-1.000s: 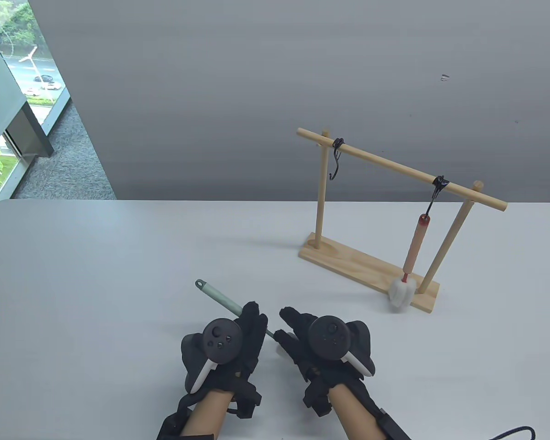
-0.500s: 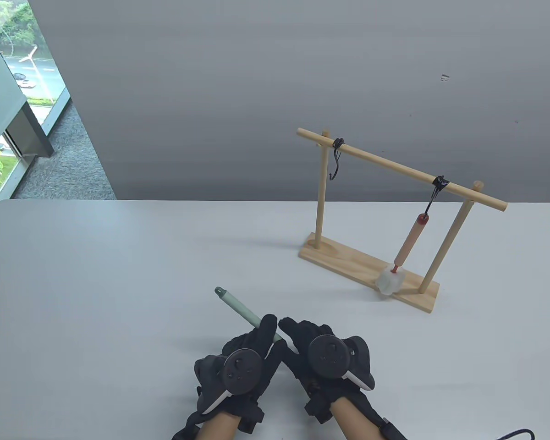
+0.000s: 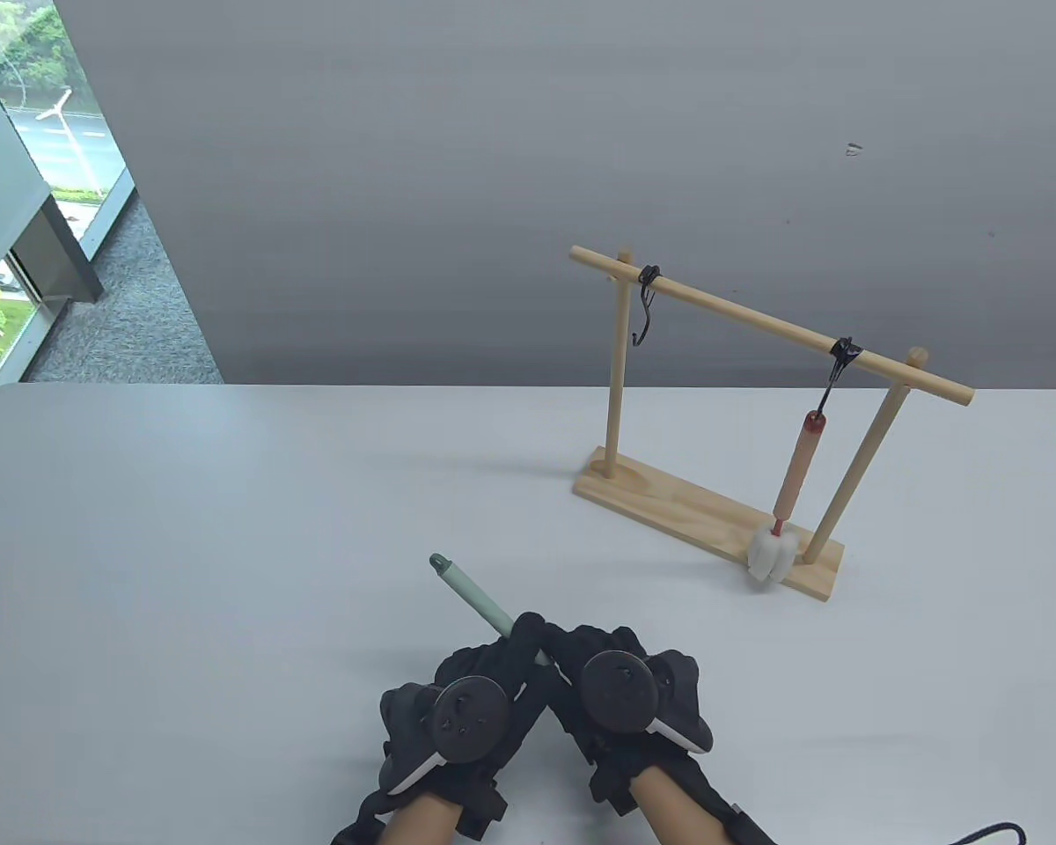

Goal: Hook cup brush handle onto s-hook

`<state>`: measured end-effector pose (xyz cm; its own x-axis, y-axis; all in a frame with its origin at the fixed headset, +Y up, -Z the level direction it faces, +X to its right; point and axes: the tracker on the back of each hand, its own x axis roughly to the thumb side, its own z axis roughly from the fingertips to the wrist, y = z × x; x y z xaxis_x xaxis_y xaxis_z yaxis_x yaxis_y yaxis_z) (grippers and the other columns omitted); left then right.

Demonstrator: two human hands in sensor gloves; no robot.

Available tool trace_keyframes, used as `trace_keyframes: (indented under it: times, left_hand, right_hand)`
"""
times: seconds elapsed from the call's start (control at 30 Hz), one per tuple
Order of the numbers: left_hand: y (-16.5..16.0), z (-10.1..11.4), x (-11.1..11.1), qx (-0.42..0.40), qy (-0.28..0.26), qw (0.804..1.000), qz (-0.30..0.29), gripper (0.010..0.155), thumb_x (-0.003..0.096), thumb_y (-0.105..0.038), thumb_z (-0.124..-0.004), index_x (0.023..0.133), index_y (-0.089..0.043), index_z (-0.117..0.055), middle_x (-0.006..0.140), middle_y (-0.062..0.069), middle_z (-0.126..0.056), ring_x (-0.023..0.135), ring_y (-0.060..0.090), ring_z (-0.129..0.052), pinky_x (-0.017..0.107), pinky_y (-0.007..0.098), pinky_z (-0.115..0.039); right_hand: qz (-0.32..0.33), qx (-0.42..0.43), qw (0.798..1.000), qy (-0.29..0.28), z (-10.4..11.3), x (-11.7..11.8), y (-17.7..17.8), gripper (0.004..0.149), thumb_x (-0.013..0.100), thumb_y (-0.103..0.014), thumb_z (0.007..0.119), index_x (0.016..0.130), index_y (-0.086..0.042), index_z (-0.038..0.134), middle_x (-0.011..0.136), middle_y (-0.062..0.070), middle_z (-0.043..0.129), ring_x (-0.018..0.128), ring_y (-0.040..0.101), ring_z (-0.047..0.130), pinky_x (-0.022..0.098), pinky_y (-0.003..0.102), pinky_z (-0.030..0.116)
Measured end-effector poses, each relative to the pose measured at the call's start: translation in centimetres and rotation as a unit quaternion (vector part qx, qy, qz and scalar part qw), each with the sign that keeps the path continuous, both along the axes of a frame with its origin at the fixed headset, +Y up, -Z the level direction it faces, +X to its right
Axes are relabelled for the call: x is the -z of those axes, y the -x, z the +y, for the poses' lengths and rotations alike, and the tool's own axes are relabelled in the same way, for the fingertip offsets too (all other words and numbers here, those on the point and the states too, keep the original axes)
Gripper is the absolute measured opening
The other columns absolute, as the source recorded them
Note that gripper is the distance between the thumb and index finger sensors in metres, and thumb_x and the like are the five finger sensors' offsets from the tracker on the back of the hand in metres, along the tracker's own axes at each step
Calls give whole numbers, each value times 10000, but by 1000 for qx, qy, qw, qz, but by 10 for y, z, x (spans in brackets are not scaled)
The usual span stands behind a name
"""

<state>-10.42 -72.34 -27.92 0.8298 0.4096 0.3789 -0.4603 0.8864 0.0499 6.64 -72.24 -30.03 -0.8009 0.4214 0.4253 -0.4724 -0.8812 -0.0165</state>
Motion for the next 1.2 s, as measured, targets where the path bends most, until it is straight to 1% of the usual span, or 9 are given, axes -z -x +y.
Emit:
trace_keyframes:
  times: [0.37,0.5,0.6,0.73,0.8,0.9,0.97,1.07,1.2]
  left_hand:
    - [-3,1,-1,9,4,1000,-3,692,500,-647,-440,1072,-277,-565,937,45,-906,775,276,-996,641,521,-716]
    - [-4,1,-1,13,1,1000,-3,688,501,-646,-446,1084,-294,-539,956,63,-886,784,287,-986,652,538,-700]
    - [-3,1,-1,10,0,1000,-3,684,502,-645,-447,1087,-301,-529,967,64,-874,790,287,-980,657,543,-694]
    - [-1,1,0,1,0,1000,2,692,502,-645,-449,1096,-293,-494,976,64,-861,794,284,-977,662,551,-686]
    - [0,0,0,1,1,1000,7,694,502,-643,-452,1095,-284,-493,983,68,-850,800,285,-972,664,556,-680]
    - [3,-1,2,2,5,1000,17,701,504,-640,-456,1096,-267,-491,986,72,-843,803,288,-968,667,563,-674]
    - [5,-2,3,3,8,1000,22,702,504,-638,-459,1096,-261,-493,985,74,-844,803,287,-969,667,566,-672]
    - [8,-3,4,3,13,999,31,704,504,-636,-462,1095,-254,-497,984,76,-844,803,289,-968,668,570,-669]
    - [13,-5,7,6,24,999,42,718,504,-635,-465,1100,-234,-473,987,83,-838,810,295,-961,671,580,-658]
  right_hand:
    - [-8,-8,1000,6,1,1,-2,537,510,-413,719,902,-49,760,782,181,900,778,446,862,582,681,522]
    - [-33,-9,999,9,1,4,-9,529,505,-407,728,889,-45,771,761,182,909,762,439,876,584,682,518]
    - [-64,-18,998,15,0,8,-19,527,505,-405,729,884,-41,773,750,181,914,757,434,881,586,683,516]
    - [-134,-15,991,23,0,15,-42,526,506,-403,726,879,-36,773,741,180,915,748,430,887,585,678,522]
    - [-158,10,987,27,0,17,-54,525,507,-403,725,878,-35,772,738,180,916,747,429,887,584,677,525]
    - [-176,84,980,47,0,21,-75,526,511,-407,718,877,-33,770,734,174,916,739,421,895,579,671,534]
    - [-186,117,974,54,0,22,-83,526,516,-414,711,881,-39,764,738,167,915,739,415,897,578,666,541]
    - [-200,194,958,72,-1,24,-95,527,521,-417,704,886,-41,757,743,164,910,742,410,895,577,662,544]
    - [-214,292,930,54,5,26,-106,527,523,-411,705,883,-30,758,735,172,911,732,419,894,566,663,550]
